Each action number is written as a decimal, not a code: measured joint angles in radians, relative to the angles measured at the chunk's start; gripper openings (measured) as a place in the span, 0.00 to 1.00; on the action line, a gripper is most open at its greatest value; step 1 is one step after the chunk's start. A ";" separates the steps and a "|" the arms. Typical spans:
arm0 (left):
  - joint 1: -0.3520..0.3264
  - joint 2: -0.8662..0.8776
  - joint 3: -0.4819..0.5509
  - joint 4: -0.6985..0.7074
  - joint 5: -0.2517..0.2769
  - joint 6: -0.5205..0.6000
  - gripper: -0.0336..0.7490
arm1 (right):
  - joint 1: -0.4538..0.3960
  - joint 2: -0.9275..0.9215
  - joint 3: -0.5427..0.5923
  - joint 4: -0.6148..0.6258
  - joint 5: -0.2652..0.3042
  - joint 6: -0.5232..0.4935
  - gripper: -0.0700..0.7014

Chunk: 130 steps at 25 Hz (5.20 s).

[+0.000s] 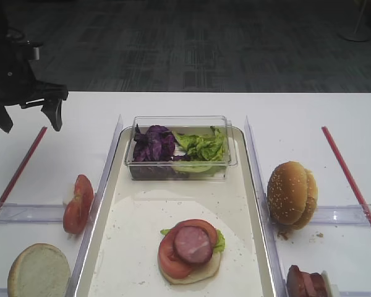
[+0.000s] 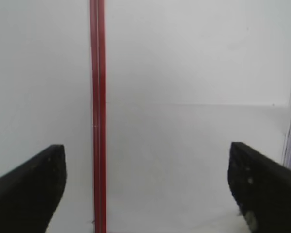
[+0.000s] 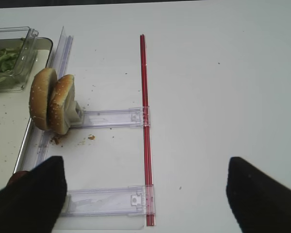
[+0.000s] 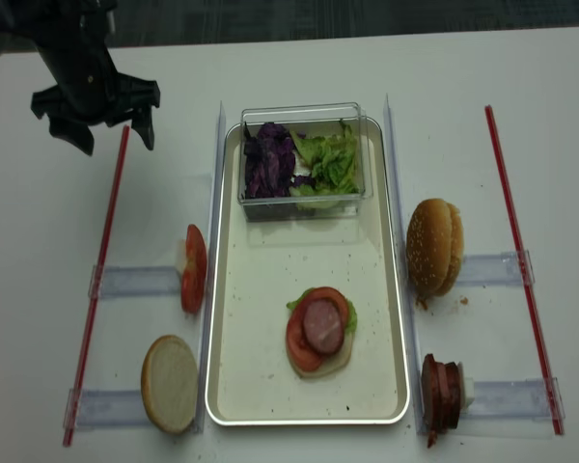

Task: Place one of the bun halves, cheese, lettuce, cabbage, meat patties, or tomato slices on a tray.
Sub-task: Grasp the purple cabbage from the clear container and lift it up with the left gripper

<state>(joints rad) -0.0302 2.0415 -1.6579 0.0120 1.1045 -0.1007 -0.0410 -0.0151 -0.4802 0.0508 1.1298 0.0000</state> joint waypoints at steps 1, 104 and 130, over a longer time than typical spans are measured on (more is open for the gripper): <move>0.000 0.000 0.000 0.000 0.000 -0.002 0.83 | 0.000 0.000 0.000 0.000 0.000 0.000 0.97; -0.450 0.163 -0.128 -0.093 -0.187 -0.057 0.52 | 0.000 0.000 0.000 0.000 0.000 0.006 0.97; -0.450 0.194 -0.130 -0.065 -0.182 -0.057 0.22 | 0.000 0.000 0.000 0.000 0.000 0.000 0.97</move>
<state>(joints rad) -0.4799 2.2350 -1.7882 -0.0532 0.9229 -0.1577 -0.0410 -0.0151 -0.4802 0.0508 1.1298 0.0000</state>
